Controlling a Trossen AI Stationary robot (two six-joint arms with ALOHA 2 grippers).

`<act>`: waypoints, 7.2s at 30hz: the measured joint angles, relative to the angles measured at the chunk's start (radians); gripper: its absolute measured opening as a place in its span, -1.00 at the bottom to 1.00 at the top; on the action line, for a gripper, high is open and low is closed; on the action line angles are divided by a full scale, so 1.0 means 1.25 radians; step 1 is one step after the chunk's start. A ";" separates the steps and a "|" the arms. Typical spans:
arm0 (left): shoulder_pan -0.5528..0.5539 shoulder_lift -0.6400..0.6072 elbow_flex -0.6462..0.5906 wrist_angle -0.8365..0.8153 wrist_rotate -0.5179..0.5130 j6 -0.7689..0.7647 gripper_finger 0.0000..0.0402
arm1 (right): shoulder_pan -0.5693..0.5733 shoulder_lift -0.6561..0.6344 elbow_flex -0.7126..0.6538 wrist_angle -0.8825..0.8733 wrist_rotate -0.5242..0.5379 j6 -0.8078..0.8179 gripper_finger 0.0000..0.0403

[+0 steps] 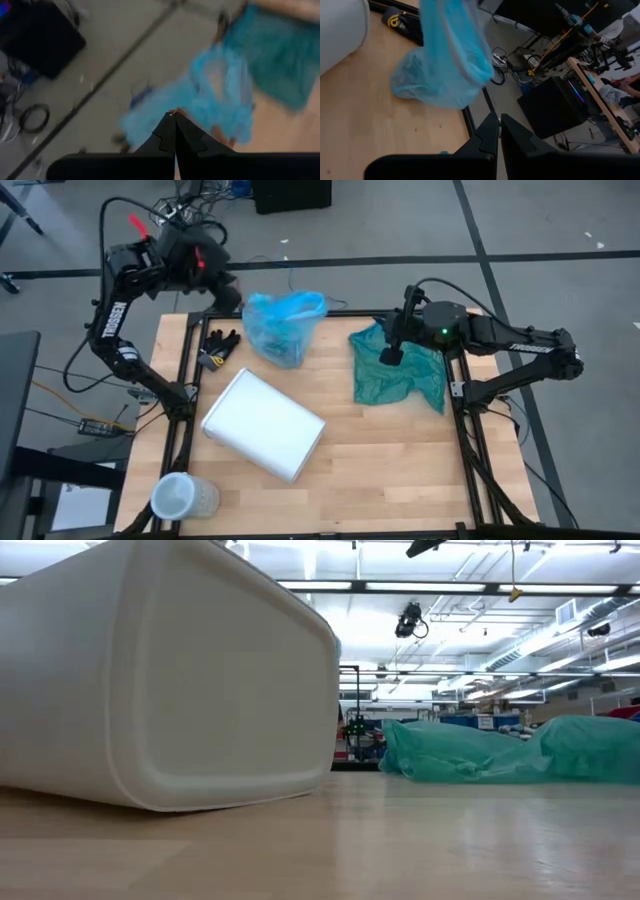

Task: Place trash/remove bag and relplace
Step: Remove the blue plastic trash bag from the trash bin, then insert the green plastic trash bag into the trash bin

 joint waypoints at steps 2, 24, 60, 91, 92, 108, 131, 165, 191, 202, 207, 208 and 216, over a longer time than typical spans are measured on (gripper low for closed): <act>-0.008 -0.011 -0.015 0.000 0.001 0.007 -0.98 | 0.000 0.000 0.000 -0.002 0.001 -0.001 -0.94; -0.015 -0.080 -0.106 -0.002 0.242 0.138 -0.32 | -0.014 0.000 0.000 -0.003 -0.097 0.037 -0.23; -0.050 -0.369 -0.706 -0.004 0.297 -0.411 -0.16 | -0.014 0.000 0.000 -0.176 -0.130 0.145 0.04; -0.129 -0.655 -1.303 0.496 0.494 -0.680 -0.16 | -0.014 0.000 0.000 -0.189 -0.168 0.186 0.02; -0.134 -0.656 -1.328 0.545 0.527 -0.692 -0.17 | -0.014 0.000 0.000 -0.189 -0.168 0.186 0.02; -0.169 -0.647 -1.330 1.000 0.566 -0.853 -0.91 | -0.014 0.000 0.000 -0.193 -0.112 0.188 -0.15; -0.430 -0.182 -0.585 0.364 0.367 -0.542 -0.91 | -0.015 0.000 0.000 -0.186 -0.112 0.190 -0.24; -0.702 0.227 -0.185 0.076 0.123 -0.492 -0.88 | -0.041 0.000 0.000 -0.191 -0.119 0.235 -0.28; -0.721 0.272 -0.051 0.083 -0.023 -0.391 -0.92 | -0.056 0.000 0.000 -0.173 -0.146 0.258 -0.30; -0.711 0.277 -0.022 0.013 -0.124 -0.362 -0.92 | -0.056 0.000 0.000 -0.173 -0.147 0.271 -0.31; -0.704 0.279 0.002 -0.005 -0.172 -0.328 -0.92 | -0.058 0.000 0.000 -0.173 -0.147 0.271 -0.32; -0.703 0.279 0.003 -0.006 -0.191 -0.319 -0.92 | -0.059 0.000 0.000 -0.173 -0.147 0.272 -0.32; -0.695 0.277 0.002 0.013 -0.214 -0.301 -0.92 | -0.061 0.000 0.000 -0.173 -0.146 0.298 -0.32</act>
